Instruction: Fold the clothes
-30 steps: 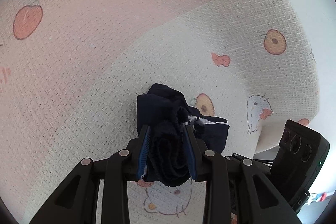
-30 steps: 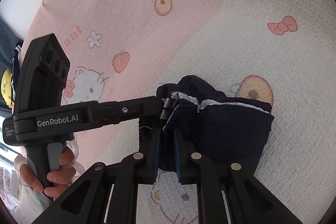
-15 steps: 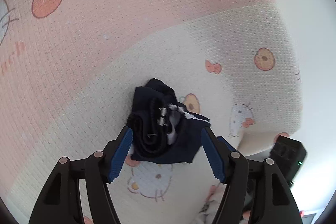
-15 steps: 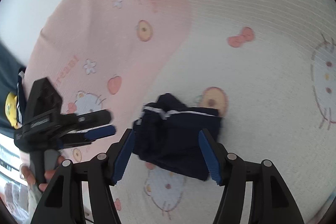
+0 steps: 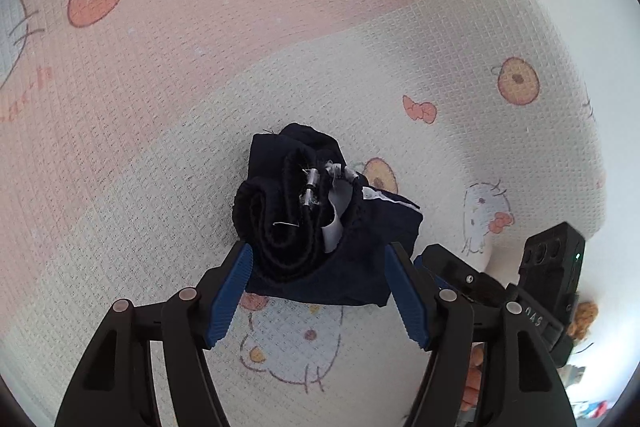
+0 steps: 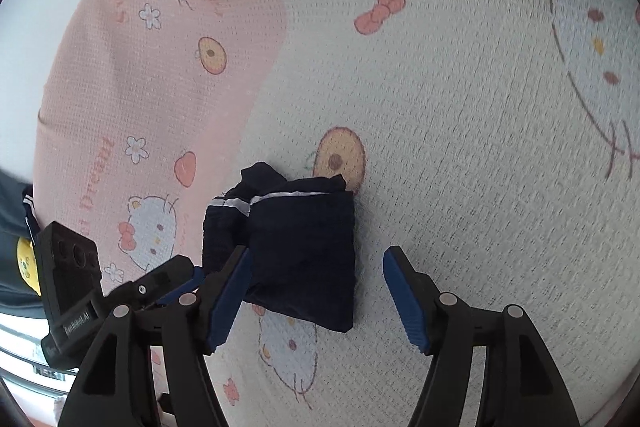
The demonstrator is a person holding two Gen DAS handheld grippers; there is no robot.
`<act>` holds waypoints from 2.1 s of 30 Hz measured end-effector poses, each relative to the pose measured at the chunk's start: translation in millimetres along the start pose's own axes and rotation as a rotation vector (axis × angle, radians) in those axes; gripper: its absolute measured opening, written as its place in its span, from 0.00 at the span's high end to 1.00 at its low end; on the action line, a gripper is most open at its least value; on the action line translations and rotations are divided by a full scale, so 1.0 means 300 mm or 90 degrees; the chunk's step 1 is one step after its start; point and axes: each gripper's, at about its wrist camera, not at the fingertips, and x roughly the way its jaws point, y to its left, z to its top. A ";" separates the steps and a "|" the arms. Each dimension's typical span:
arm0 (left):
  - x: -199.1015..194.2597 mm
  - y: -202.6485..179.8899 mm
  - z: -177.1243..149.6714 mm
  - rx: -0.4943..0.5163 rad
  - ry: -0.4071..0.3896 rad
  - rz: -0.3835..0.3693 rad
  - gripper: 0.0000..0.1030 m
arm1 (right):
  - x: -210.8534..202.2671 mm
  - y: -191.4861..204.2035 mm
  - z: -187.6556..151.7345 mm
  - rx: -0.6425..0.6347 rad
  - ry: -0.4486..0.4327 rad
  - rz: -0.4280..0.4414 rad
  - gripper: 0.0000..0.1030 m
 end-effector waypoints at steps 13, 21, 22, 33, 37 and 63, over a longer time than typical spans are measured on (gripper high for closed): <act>0.100 0.078 0.027 -0.018 -0.037 0.092 0.36 | 0.077 0.049 0.003 -0.025 0.028 -0.019 0.34; 0.116 0.150 0.024 -0.066 -0.045 0.029 0.36 | 0.091 0.062 0.011 -0.032 0.011 -0.027 0.33; 0.118 0.150 0.023 -0.069 -0.043 0.013 0.36 | 0.091 0.063 0.012 -0.032 0.007 -0.026 0.33; 0.163 0.184 -0.018 -0.230 -0.043 -0.122 0.60 | 0.079 -0.066 0.011 0.150 -0.076 0.130 0.33; 0.166 0.176 -0.028 -0.241 -0.053 -0.125 0.60 | 0.084 -0.040 0.010 0.121 -0.079 0.112 0.34; 0.054 0.093 -0.126 -0.301 -0.104 -0.254 0.77 | -0.065 0.154 -0.076 -0.036 -0.054 0.051 0.87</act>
